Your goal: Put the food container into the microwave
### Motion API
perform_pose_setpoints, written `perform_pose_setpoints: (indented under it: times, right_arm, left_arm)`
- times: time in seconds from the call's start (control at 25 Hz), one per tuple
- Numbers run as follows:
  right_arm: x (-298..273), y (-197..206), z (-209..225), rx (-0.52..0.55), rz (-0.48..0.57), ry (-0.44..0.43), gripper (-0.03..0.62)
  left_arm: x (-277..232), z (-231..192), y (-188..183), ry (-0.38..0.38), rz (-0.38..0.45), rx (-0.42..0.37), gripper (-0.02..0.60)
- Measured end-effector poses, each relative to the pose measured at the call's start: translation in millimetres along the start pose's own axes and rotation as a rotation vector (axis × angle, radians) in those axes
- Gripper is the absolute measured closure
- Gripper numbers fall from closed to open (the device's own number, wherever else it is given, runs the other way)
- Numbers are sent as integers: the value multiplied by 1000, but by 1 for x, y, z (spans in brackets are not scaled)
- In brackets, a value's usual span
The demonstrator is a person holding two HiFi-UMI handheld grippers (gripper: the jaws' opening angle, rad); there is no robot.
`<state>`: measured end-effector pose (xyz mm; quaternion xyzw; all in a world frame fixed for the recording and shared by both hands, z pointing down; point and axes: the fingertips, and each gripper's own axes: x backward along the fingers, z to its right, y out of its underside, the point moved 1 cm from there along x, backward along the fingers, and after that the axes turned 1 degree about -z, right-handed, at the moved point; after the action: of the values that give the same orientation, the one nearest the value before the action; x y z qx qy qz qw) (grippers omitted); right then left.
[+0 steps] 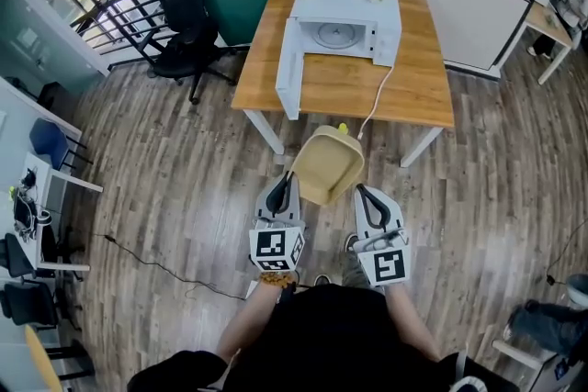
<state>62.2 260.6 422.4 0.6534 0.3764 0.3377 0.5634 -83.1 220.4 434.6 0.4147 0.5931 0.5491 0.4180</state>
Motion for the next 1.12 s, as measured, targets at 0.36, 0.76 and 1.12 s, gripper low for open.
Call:
perform_pose_setpoints:
  times: [0.36, 0.76, 1.12]
  right_arm:
    - [-23, 14, 59, -20, 4, 9, 597]
    - [-39, 30, 125, -15, -15, 3, 597]
    - [-57, 44, 152, 18, -61, -26, 597]
  left_arm:
    - [-54, 23, -1, 13, -31, -26, 548]
    - [-105, 39, -4, -10, -37, -72, 548]
    - [-142, 45, -3, -13, -37, -57, 548]
